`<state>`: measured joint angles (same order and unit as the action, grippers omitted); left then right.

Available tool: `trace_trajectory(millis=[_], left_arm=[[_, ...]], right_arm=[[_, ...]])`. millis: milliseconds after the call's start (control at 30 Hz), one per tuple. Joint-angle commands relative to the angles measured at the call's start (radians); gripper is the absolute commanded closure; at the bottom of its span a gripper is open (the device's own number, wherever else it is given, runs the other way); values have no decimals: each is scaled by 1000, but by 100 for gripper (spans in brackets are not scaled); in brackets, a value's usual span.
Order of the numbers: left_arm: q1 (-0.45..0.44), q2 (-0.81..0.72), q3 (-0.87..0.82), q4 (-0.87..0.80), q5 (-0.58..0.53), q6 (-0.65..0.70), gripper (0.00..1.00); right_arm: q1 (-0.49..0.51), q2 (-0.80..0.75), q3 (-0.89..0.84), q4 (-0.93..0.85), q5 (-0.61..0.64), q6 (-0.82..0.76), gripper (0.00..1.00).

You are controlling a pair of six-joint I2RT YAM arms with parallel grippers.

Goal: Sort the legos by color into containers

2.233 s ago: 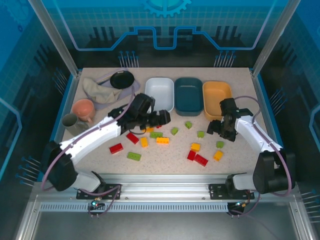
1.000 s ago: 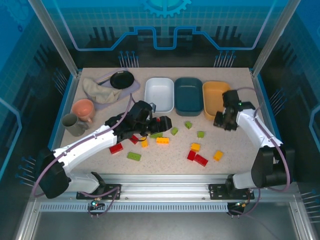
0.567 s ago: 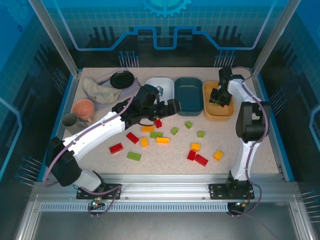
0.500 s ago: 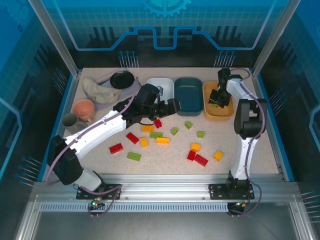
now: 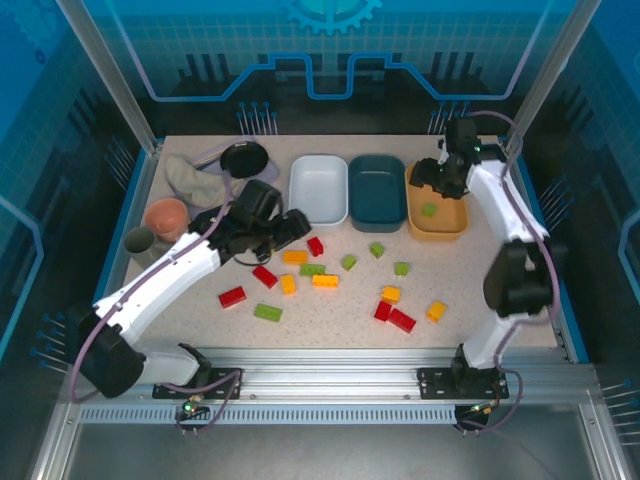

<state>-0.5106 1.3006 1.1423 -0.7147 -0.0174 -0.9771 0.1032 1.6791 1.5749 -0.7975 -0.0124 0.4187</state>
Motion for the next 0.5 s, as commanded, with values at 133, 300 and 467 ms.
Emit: trace_trajectory(millis=[133,300,467], left_arm=[[190,21,-200,-85,77,-211,23],[198,155,-178,-69,69,-257,30],[202,262,-175,-17,71,-283,32]], right_arm=[[366,-450,-548,475,-244,-77,24],[579,-620,-807,654,-136,-44,20],[643,-632,-839,600,-126,-24,20]])
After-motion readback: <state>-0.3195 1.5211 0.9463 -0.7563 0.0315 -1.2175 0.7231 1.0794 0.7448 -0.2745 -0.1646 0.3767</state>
